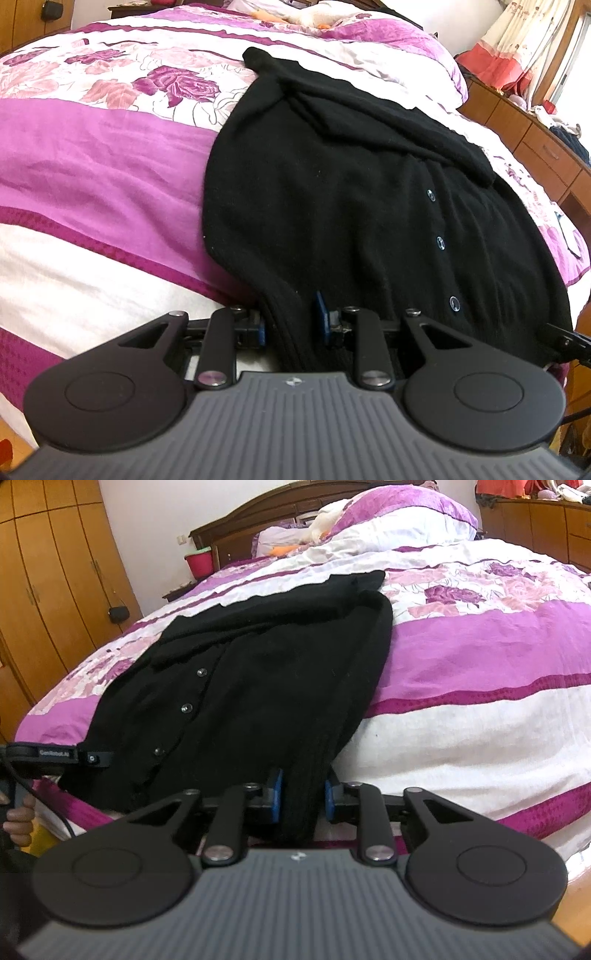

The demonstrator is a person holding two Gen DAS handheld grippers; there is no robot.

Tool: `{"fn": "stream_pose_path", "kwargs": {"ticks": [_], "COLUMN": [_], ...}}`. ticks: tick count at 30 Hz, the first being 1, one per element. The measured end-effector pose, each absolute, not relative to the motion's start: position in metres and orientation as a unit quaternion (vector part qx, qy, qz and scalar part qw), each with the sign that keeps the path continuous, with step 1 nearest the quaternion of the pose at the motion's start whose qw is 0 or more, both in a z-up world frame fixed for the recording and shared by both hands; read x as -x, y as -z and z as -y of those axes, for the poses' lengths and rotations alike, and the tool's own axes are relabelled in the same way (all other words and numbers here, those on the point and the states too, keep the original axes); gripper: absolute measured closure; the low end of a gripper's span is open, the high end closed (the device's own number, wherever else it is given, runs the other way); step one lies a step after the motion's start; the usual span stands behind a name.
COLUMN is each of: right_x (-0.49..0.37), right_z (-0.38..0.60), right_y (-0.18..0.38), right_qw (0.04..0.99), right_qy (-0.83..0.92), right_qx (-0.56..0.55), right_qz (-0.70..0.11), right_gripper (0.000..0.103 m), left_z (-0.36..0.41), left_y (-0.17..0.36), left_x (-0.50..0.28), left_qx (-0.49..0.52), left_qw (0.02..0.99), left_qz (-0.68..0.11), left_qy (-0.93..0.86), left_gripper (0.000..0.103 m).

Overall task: Fold small clothes
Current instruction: 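Lift the hem with both grippers and fold it over toward the collar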

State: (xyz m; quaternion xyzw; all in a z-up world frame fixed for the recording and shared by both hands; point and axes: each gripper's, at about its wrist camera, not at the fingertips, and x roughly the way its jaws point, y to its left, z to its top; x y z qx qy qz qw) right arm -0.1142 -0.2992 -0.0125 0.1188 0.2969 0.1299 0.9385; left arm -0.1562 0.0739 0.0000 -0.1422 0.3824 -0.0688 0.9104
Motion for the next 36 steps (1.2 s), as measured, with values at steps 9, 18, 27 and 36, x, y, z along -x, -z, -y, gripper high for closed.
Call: {"fn": "stream_pose_path", "kwargs": {"ticks": [9,18,27,36], "right_x": [0.112,0.098,0.06,-0.004], "right_z": [0.325,0.336,0.345,0.345], "right_y": [0.0,-0.028,-0.068,-0.099], "right_qw": [0.917,0.907,0.908,0.921], "right_qy": [-0.151,-0.175,-0.178,-0.163], "right_qx": [-0.245,-0.322,-0.357,-0.344], "right_qz": [-0.277,-0.209,-0.129,-0.084], "right_gripper": [0.092,0.093,0.093,0.093], "left_z": [-0.083,-0.09,-0.099,-0.1], "left_y": [-0.019,-0.064,-0.114,-0.148], "left_x": [0.166,0.162,0.128,0.062], "left_qx": [0.192,0.26,0.323,0.319], "left_qw": [0.914,0.918,0.918,0.924], "left_qz": [-0.337,-0.269,-0.208,-0.195], "left_qy": [0.119,0.13,0.095,0.078], "left_gripper": [0.094,0.095,0.096,0.096]}}
